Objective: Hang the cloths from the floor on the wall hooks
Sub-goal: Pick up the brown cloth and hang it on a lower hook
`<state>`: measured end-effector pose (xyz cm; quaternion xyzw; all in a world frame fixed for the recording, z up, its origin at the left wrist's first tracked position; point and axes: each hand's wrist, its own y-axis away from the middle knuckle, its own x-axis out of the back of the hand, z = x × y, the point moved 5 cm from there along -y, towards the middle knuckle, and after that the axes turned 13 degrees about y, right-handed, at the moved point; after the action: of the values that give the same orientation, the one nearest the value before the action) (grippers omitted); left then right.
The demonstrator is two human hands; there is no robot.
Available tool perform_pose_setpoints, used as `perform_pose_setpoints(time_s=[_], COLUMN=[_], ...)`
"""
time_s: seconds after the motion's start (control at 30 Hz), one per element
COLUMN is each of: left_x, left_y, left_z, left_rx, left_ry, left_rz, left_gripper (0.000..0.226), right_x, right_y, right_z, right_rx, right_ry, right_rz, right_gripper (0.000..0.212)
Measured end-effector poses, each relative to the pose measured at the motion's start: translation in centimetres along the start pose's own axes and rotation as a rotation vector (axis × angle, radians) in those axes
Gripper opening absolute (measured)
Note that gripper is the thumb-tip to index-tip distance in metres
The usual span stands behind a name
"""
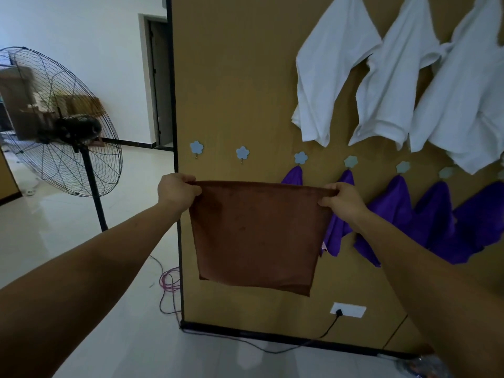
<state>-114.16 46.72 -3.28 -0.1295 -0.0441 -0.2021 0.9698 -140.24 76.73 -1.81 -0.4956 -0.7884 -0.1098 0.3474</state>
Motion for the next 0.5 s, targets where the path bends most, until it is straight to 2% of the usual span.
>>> perform_pose_setpoints(time_s=[0.2, 0.37, 0.5], left_x=[1.1, 0.9, 0.9], left_y=[-0.4, -1.5, -1.5], left_z=[0.1, -0.3, 0.0], left_rx=[-0.157, -0.229, -0.461], left_ry=[-0.14, -0.238, -0.228], left_rz=[0.019, 0.012, 0.082], left_gripper=[0.033, 0.022, 0.006], right_x=[-0.7, -1.2, -1.5], right_y=[0.1, 0.1, 0.4], right_z=[-0.6, -1.0, -1.5], right_rx=[0.016, 0.013, 0.103], right_ry=[0.139, 0.249, 0.231], right_rz=[0.135, 0.134, 0.294], right_gripper=[0.021, 0.01, 0.014])
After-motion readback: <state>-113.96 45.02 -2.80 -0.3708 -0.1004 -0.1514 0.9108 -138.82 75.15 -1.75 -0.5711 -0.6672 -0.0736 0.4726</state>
